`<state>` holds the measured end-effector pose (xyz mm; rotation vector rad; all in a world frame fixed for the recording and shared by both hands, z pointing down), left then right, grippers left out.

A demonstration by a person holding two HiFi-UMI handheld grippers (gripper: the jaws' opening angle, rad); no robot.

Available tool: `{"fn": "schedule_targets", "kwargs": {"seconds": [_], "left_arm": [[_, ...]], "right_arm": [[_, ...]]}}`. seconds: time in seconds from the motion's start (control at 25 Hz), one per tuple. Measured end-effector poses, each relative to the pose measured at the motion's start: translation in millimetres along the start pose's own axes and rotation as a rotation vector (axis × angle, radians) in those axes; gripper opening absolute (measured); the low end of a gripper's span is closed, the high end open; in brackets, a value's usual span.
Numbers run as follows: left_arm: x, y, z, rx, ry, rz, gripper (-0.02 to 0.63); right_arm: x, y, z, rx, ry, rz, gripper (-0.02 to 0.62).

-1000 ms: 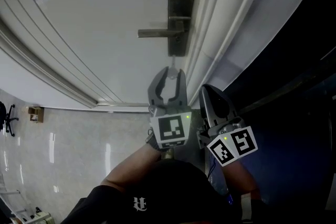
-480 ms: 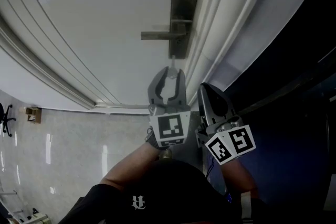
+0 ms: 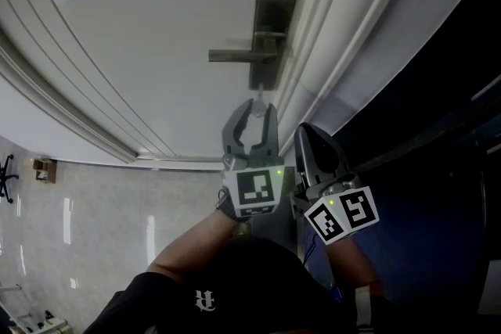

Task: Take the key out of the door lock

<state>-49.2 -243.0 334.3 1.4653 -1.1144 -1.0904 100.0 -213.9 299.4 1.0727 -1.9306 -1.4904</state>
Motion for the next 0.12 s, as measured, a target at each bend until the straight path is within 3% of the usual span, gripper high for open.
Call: {"fn": "schedule_targets", "kwargs": {"seconds": [0.12], "left_arm": [[4.1,0.7,1.7,-0.001,0.005,-0.004,0.118]], "right_arm": [[3.9,-0.3,-0.8,-0.001,0.003,-0.003,0.014]]}}
Point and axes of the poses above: the fingertips, and each gripper's own axes: x forward along the fingers, z to its left, y out of its underside, the point moved 10 cm from there along -x, backward along the fingers, and after that the axes turned 8 degrees about x, right-handed, at the moved point
